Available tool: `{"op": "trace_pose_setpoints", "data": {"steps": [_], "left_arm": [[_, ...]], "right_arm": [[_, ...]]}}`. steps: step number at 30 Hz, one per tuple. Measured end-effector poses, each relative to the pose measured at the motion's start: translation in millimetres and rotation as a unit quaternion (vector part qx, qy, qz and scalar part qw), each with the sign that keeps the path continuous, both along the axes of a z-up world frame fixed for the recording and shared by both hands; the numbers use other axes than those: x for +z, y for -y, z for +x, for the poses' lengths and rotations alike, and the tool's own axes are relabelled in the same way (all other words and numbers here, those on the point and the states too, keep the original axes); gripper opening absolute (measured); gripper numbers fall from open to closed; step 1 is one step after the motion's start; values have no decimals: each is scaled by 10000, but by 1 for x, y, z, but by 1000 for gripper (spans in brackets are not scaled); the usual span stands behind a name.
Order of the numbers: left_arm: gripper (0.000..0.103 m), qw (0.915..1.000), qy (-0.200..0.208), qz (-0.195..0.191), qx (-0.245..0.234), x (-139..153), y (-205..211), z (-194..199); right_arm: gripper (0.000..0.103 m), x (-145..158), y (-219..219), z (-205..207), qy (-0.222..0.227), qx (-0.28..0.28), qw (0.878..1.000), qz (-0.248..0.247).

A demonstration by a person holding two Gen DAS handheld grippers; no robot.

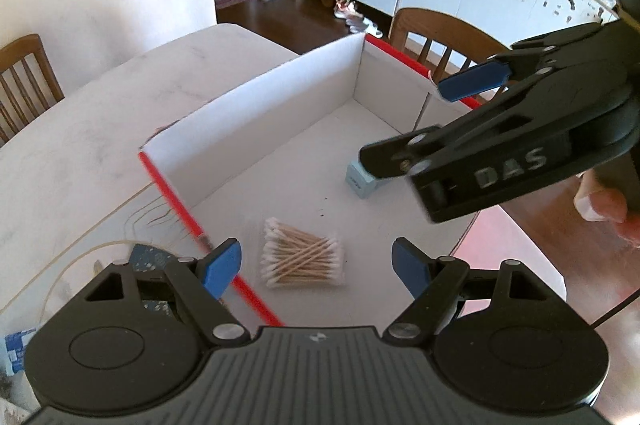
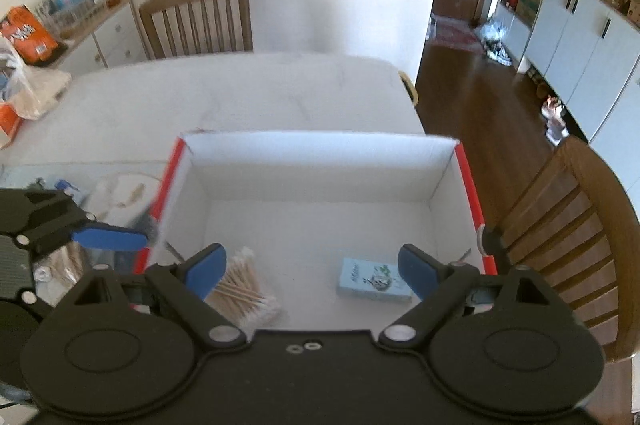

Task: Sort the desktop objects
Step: 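Open both tools to drop the swab bag and carton into the box, then withdraw both tools from the box back over the table items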

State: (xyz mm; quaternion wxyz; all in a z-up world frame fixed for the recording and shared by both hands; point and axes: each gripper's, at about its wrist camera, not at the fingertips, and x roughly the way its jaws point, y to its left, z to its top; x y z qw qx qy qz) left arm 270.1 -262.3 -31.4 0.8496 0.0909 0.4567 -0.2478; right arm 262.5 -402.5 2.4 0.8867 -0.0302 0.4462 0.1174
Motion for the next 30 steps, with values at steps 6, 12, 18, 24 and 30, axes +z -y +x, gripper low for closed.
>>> {"op": "trace_pose_setpoints", "data": {"steps": [6, 12, 18, 24, 30], "left_arm": [[85, 9993, 78, -338, 154, 9, -34, -18], [99, 9980, 314, -417, 370, 13, -68, -33], [102, 9959, 490, -512, 554, 18, -104, -53], [102, 9928, 786, -552, 712, 22, -139, -75], [103, 9893, 927, -566, 975, 21, -177, -95]], "right_arm": [[99, 24, -20, -27, 453, 26, 9989, 120], [101, 38, -36, -51, 687, -56, 9969, 379], [102, 41, -60, -72, 910, -161, 9948, 431], [102, 40, -87, -92, 1144, -176, 9921, 487], [103, 35, -121, -107, 1190, -23, 9911, 597]]}}
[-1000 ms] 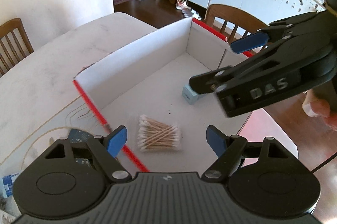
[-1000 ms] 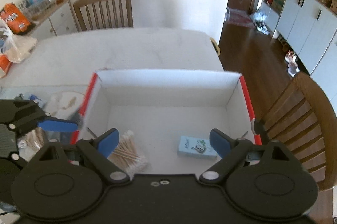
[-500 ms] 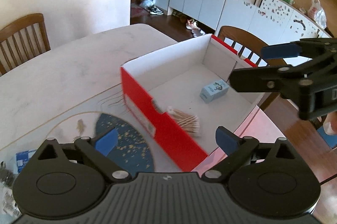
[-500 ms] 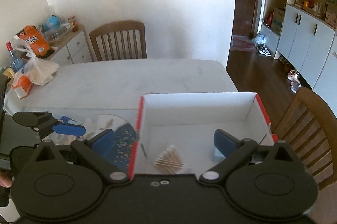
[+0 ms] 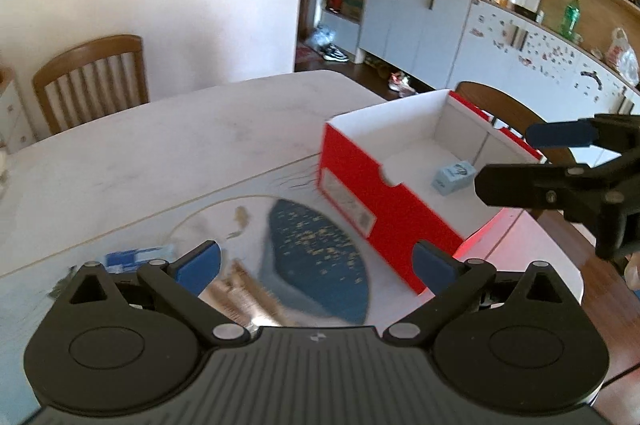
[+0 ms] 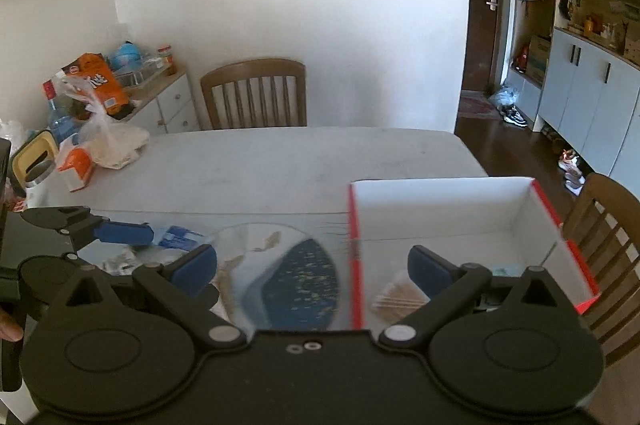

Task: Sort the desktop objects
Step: 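Withdraw both tools from the box back over the table items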

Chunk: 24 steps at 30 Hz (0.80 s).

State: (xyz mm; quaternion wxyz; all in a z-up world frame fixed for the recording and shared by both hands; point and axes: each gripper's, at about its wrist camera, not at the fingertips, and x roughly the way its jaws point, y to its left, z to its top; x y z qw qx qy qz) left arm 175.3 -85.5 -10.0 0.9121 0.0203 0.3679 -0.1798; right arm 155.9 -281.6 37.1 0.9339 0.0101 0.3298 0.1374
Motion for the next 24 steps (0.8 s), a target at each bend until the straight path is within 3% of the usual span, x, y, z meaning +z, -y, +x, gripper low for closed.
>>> {"op": "trace_pose_setpoints", "data": {"steps": [10, 24], "left_arm": [[103, 9989, -103, -83, 457, -11, -65, -26], [103, 9903, -159, 92, 1377, -34, -138, -54]], "right_arm": [[103, -9, -48, -19, 281, 21, 9996, -4], [103, -34, -114, -28, 144, 264, 9995, -81]]}}
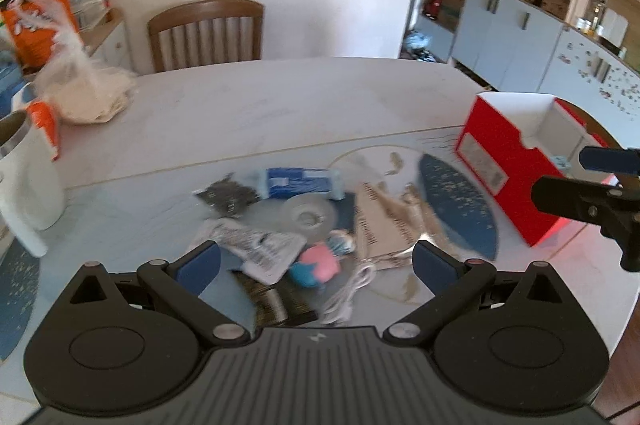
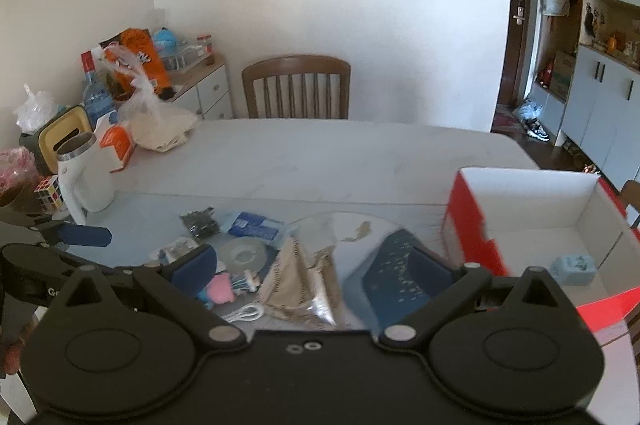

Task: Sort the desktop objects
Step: 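Withdraw both tools from the box back over the table items, then grasp the dark snack packet with the left tool while the right tool grasps the silver pouch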

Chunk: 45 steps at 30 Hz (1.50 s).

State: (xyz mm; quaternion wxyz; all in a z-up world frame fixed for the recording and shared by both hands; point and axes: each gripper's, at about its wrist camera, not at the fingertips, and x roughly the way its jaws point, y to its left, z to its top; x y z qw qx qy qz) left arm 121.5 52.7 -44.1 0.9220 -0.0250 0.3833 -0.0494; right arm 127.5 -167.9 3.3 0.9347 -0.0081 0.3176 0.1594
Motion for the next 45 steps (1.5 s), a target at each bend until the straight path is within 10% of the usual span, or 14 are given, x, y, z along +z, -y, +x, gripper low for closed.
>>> {"op": "trace_pose_setpoints", "data": {"steps": [21, 45], "left_arm": [[103, 9995, 82, 130, 289, -38, -53, -15], [102, 9989, -152, 323, 289, -94, -25, 13]], "right_arm": [[103, -46, -50, 19, -302, 121, 9984, -472], [95, -116, -42, 77, -862, -298, 9937, -657]]}}
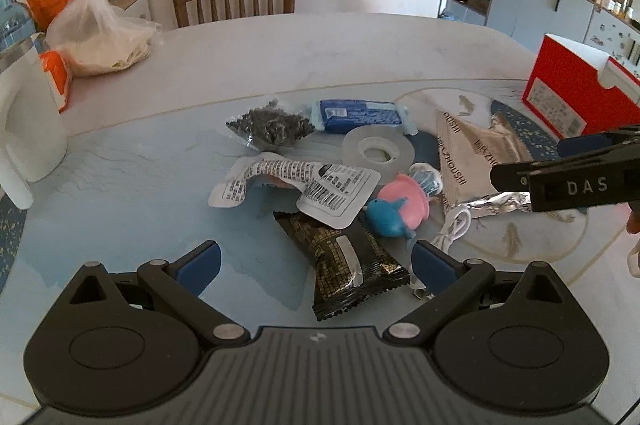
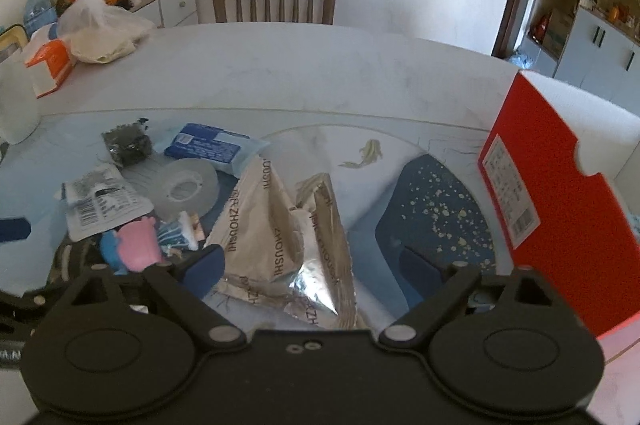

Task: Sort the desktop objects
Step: 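Grasp the dark snack packet with the left tool while the right tool grasps the silver pouch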

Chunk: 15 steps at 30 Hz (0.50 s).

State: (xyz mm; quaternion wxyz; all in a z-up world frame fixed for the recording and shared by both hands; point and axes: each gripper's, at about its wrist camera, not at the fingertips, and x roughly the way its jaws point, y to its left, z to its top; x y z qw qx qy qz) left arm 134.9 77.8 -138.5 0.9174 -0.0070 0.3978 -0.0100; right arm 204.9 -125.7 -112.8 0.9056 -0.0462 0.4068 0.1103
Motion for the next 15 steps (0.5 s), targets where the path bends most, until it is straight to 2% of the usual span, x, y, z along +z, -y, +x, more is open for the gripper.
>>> {"op": "trace_pose_setpoints", "data": {"steps": [7, 15], "left_arm": [[101, 9998, 26, -68, 179, -5, -1, 2], [89, 9996, 7, -162, 233, -7, -2, 7]], "right_arm": [[92, -9, -3, 11, -54, -5, 10000, -2], [86, -17, -6, 20, -126, -8, 9999, -16]]}}
